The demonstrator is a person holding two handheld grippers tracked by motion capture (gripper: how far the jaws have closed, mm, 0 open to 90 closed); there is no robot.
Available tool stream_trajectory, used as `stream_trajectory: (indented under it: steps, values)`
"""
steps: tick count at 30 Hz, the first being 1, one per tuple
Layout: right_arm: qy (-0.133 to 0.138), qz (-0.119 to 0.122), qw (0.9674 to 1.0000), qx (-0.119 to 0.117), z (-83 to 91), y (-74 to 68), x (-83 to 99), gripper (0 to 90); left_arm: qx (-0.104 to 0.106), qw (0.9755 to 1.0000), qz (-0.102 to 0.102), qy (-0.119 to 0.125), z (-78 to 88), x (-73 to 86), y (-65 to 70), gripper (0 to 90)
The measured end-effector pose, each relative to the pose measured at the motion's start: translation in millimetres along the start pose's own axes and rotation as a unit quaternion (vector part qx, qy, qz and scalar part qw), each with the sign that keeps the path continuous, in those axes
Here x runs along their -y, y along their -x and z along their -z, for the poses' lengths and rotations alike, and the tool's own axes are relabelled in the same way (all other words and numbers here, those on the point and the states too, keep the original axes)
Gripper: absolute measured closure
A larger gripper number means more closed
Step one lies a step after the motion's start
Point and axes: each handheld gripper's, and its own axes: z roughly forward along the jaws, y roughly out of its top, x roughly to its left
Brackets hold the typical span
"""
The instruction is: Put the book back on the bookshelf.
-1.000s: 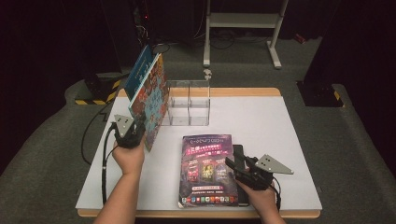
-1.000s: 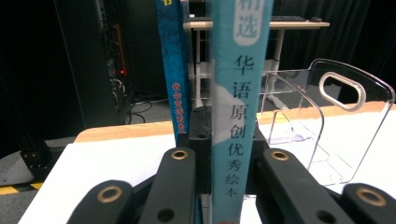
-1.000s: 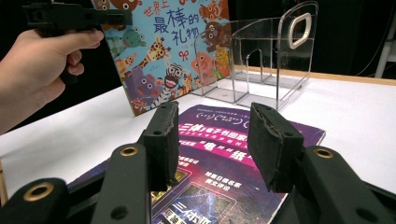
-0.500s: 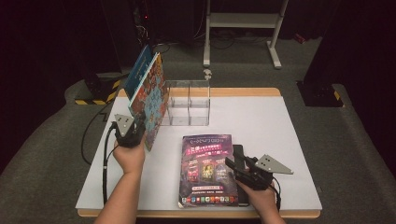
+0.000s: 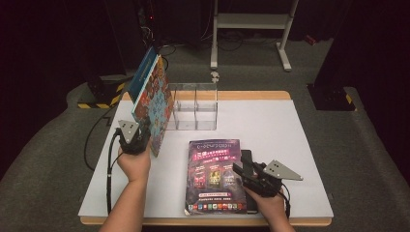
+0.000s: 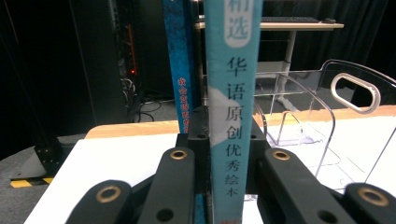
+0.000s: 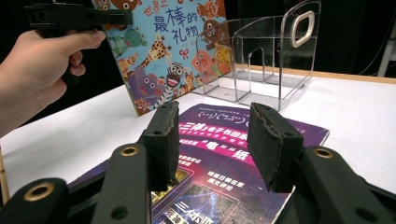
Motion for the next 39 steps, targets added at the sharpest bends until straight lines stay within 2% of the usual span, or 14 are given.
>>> stream_trajectory:
  steps: [8,18,22,27,39]
  values:
    - [0.0,0.001,1.0,-0.001,-0.2,-0.6,-0.1,53.4,0.002,1.0,0.001,0.0,0.1,0.0,-0.6,78.7]
    - [-0.003,0.002,1.0,-0.002,-1.5,-1.7,0.4,53.3,0.017,0.9998,0.004,-0.009,1.9,-1.8,-3.9,76.9]
    - [-0.004,0.002,1.0,-0.003,-2.0,-1.6,0.8,53.1,0.023,0.9996,0.012,-0.009,3.1,-2.3,-4.2,72.7]
    - [-0.005,0.003,1.0,-0.002,-2.4,-2.0,1.2,53.1,0.027,0.9995,0.009,-0.01,5.1,-2.4,-5.6,69.4]
    - [-0.009,0.005,0.9999,-0.002,-3.2,-1.6,2.2,52.9,0.027,0.9994,0.018,-0.009,11.2,-1.8,-11.7,61.3]
